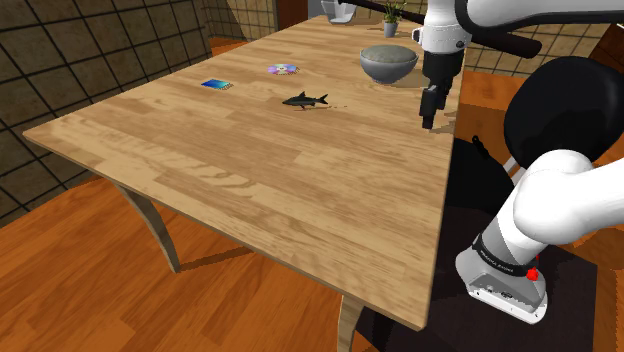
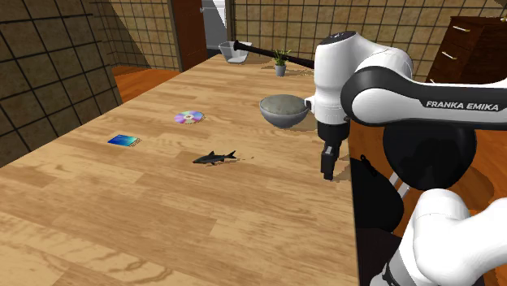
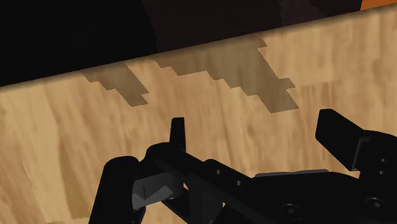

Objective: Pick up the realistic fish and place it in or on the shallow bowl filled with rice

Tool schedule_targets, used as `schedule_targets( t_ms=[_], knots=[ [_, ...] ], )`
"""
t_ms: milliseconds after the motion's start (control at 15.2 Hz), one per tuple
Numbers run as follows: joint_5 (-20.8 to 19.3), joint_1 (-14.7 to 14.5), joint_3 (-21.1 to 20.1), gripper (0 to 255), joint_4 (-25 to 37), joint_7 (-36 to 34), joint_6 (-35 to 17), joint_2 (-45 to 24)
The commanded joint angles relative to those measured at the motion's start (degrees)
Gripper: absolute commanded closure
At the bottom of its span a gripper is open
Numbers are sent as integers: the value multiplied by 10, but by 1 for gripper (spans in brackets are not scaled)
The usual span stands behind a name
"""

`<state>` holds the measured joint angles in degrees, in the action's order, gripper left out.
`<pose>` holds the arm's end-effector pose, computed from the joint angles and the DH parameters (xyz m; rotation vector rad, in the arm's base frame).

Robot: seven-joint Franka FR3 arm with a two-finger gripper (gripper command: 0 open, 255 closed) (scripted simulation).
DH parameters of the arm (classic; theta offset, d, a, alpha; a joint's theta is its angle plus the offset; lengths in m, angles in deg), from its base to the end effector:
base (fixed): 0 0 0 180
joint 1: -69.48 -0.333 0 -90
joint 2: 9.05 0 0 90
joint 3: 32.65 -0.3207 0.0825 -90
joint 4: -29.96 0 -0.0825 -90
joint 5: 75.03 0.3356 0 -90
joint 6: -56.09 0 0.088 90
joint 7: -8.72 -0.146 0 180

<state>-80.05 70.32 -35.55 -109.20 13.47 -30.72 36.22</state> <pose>0.2402 -0.0014 0.5219 3.0119 0.1541 -0.1934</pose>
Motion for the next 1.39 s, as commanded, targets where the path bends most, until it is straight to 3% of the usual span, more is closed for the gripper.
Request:
schedule_targets(
  t_ms=[0, 660, 1320],
  knots=[
    [0, 0, 0, 0, 0, 0, 0, 0],
    [28, -55, 41, 0, 80, 137, -169, -151],
    [102, -114, 64, 0, 208, 291, -268, -294]
  ],
)
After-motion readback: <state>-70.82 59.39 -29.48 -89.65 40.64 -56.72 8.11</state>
